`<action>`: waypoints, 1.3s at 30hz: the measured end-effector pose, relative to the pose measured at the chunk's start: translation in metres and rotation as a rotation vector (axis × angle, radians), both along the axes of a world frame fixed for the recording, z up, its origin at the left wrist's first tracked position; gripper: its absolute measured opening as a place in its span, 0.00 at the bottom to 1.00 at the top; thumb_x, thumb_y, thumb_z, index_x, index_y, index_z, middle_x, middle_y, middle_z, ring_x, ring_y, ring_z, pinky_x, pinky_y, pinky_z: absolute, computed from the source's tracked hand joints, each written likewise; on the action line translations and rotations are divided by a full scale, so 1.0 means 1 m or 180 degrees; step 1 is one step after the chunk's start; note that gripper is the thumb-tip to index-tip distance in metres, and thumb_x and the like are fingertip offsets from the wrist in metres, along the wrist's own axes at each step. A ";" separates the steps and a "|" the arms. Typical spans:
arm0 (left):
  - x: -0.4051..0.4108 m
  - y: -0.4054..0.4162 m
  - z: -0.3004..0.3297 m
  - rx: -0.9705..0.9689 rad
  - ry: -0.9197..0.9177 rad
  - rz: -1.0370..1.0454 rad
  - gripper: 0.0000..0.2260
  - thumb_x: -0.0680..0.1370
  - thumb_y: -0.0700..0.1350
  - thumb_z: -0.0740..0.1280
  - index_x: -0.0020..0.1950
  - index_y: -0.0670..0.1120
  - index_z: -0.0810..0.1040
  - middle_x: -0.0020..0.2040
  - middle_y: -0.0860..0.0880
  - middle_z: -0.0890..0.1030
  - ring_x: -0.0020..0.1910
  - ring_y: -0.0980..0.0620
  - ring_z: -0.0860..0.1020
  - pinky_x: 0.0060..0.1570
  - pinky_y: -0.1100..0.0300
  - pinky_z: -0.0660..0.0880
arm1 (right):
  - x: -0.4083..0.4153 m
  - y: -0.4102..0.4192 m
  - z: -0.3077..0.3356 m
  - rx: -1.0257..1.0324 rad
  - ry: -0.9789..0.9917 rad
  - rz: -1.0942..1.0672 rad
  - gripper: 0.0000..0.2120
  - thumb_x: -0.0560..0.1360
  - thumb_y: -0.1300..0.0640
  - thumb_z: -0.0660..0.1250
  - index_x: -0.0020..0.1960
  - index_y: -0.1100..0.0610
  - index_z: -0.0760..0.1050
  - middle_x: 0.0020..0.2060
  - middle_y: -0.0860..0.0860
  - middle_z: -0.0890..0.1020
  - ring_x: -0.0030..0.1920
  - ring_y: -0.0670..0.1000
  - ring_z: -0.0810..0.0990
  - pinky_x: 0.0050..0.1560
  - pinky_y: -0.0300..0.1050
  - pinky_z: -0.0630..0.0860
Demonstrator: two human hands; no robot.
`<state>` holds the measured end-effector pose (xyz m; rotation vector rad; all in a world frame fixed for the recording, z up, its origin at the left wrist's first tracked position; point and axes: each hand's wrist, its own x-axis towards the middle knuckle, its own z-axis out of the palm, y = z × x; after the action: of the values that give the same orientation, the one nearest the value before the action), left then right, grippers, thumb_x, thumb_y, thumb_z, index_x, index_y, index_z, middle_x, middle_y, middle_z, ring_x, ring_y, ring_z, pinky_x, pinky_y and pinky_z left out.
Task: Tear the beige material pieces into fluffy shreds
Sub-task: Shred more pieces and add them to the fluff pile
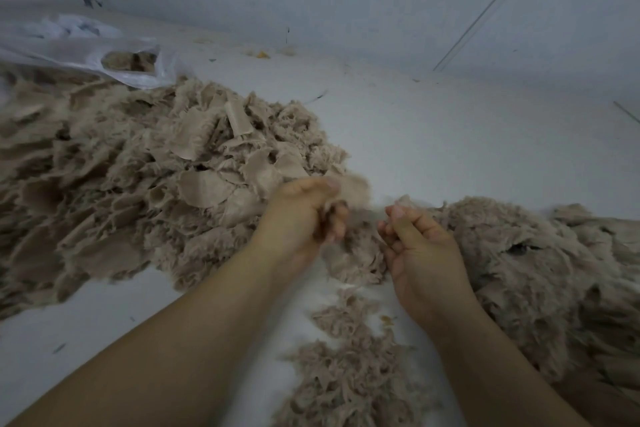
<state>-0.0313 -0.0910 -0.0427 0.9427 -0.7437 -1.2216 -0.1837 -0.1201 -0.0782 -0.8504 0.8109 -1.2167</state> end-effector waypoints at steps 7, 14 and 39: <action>-0.008 -0.002 -0.014 -0.0244 -0.1996 0.0246 0.24 0.76 0.36 0.70 0.70 0.49 0.69 0.57 0.49 0.75 0.45 0.60 0.79 0.46 0.66 0.78 | -0.001 -0.001 0.001 0.0221 -0.0161 -0.0134 0.12 0.84 0.58 0.59 0.48 0.60 0.78 0.31 0.51 0.80 0.41 0.49 0.85 0.43 0.42 0.82; -0.013 -0.006 -0.030 -0.0268 -0.4725 0.0018 0.06 0.78 0.47 0.68 0.49 0.45 0.79 0.47 0.51 0.70 0.46 0.52 0.73 0.44 0.61 0.68 | 0.000 0.001 0.006 0.0339 -0.0204 -0.0206 0.12 0.84 0.58 0.60 0.47 0.59 0.79 0.33 0.51 0.82 0.44 0.50 0.86 0.40 0.42 0.81; -0.016 0.007 -0.015 -0.0258 -0.0275 0.0227 0.03 0.80 0.33 0.62 0.50 0.40 0.74 0.36 0.39 0.77 0.29 0.44 0.77 0.27 0.56 0.75 | -0.002 0.002 0.000 -0.0291 0.0356 0.0143 0.14 0.77 0.64 0.69 0.35 0.54 0.84 0.33 0.54 0.83 0.37 0.54 0.84 0.42 0.46 0.82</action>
<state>-0.0477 -0.0845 -0.0577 0.9519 -0.8154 -1.0861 -0.1858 -0.1178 -0.0782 -1.0135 0.8264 -1.1820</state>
